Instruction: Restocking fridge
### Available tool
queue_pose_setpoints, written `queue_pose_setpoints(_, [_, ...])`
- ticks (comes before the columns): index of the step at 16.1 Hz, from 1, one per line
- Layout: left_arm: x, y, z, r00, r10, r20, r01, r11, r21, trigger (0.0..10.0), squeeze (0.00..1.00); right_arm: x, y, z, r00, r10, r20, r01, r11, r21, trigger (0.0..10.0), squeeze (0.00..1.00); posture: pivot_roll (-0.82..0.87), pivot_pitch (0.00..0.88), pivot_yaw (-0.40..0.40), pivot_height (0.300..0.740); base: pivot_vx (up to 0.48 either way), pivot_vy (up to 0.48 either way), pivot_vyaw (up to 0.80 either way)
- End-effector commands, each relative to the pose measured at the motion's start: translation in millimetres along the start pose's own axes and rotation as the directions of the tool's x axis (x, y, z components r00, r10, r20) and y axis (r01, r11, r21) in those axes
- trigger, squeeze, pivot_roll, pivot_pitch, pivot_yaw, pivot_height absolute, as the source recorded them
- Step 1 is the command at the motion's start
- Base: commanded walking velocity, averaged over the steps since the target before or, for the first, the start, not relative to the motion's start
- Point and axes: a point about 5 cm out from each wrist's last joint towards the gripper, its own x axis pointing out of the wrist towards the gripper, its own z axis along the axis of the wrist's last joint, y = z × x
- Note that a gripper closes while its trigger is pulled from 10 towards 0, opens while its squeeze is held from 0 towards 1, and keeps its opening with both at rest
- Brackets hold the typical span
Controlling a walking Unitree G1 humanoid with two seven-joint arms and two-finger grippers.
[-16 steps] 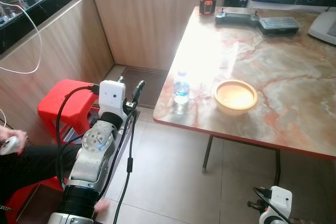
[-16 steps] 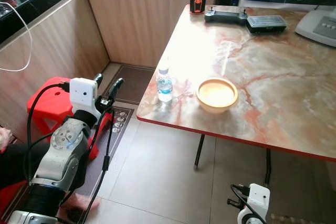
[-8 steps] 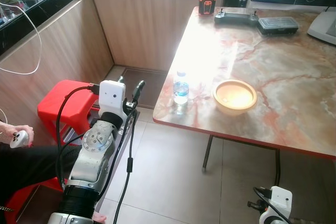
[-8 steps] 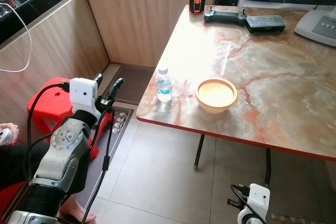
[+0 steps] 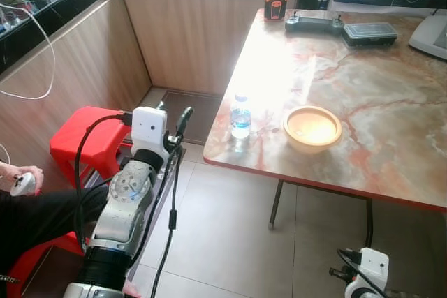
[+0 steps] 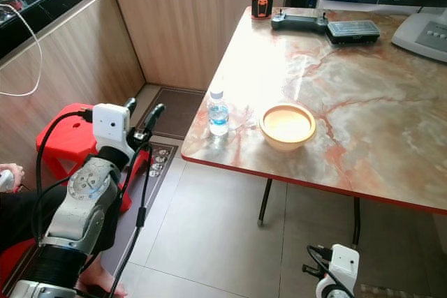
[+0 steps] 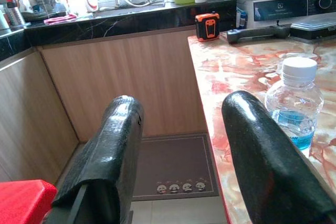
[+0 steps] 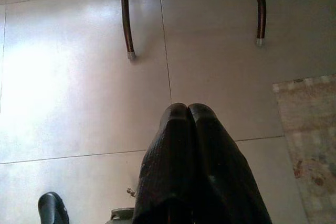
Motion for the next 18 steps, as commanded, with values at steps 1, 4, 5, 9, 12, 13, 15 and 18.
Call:
queue_pose_setpoints(1, [2.0,5.6,-1,1.000,0.013,0.002,-0.013,1.000,0.013,10.0,0.00,-0.6,-0.4,-3,1.000,-0.005,-0.016,0.005,1.000,0.001,10.0,0.00,0.00,0.000,0.000,0.740,0.000,0.000,0.00])
queue_pose_setpoints(4, [24.2,49.0,8,0.995,0.099,0.020,-0.100,0.995,0.009,10.0,0.00,-0.2,-3.6,-1,0.999,-0.037,-0.010,0.037,0.998,0.056,10.0,0.00,0.03,0.031,0.063,0.740,0.000,0.000,0.00])
queue_pose_setpoints(5, [23.4,48.0,7,0.995,0.095,0.021,-0.096,0.995,0.011,10.0,0.00,-0.2,-2.9,-2,0.999,-0.038,-0.013,0.039,0.997,0.059,10.0,0.00,0.03,0.025,0.064,0.740,0.000,0.000,0.00])
queue_pose_setpoints(9, [25.3,46.2,5,0.996,0.082,0.024,-0.082,0.997,0.011,10.0,0.00,-1.1,-5.1,-4,0.999,-0.045,-0.019,0.046,0.997,0.064,10.0,0.00,0.03,0.007,0.067,0.740,0.000,0.000,0.00])
queue_pose_setpoints(12, [27.7,45.7,6,0.997,0.068,0.036,-0.069,0.998,0.013,10.0,0.00,-0.9,-4.3,-4,0.999,-0.046,-0.018,0.047,0.996,0.070,10.0,0.00,0.03,0.008,0.068,0.740,0.000,0.000,0.00])
queue_pose_setpoints(13, [27.9,45.5,5,0.997,0.066,0.034,-0.067,0.998,0.013,10.0,0.00,-0.8,-4.0,-3,0.999,-0.045,-0.017,0.046,0.996,0.071,10.0,0.00,0.03,0.012,0.068,0.740,0.000,0.000,0.00])
queue_pose_setpoints(15, [29.0,44.5,5,0.998,0.061,0.031,-0.062,0.998,0.014,10.0,0.00,-0.6,-3.5,-3,0.999,-0.042,-0.014,0.043,0.996,0.077,10.0,0.00,0.04,0.025,0.066,0.740,0.000,0.000,0.00])
queue_pose_setpoints(18, [32.0,46.5,7,0.998,0.060,0.036,-0.061,0.998,0.022,10.0,0.00,-0.7,-3.9,-4,0.999,-0.041,-0.025,0.043,0.995,0.093,10.0,0.00,0.04,0.034,0.065,0.740,0.000,0.000,0.00])
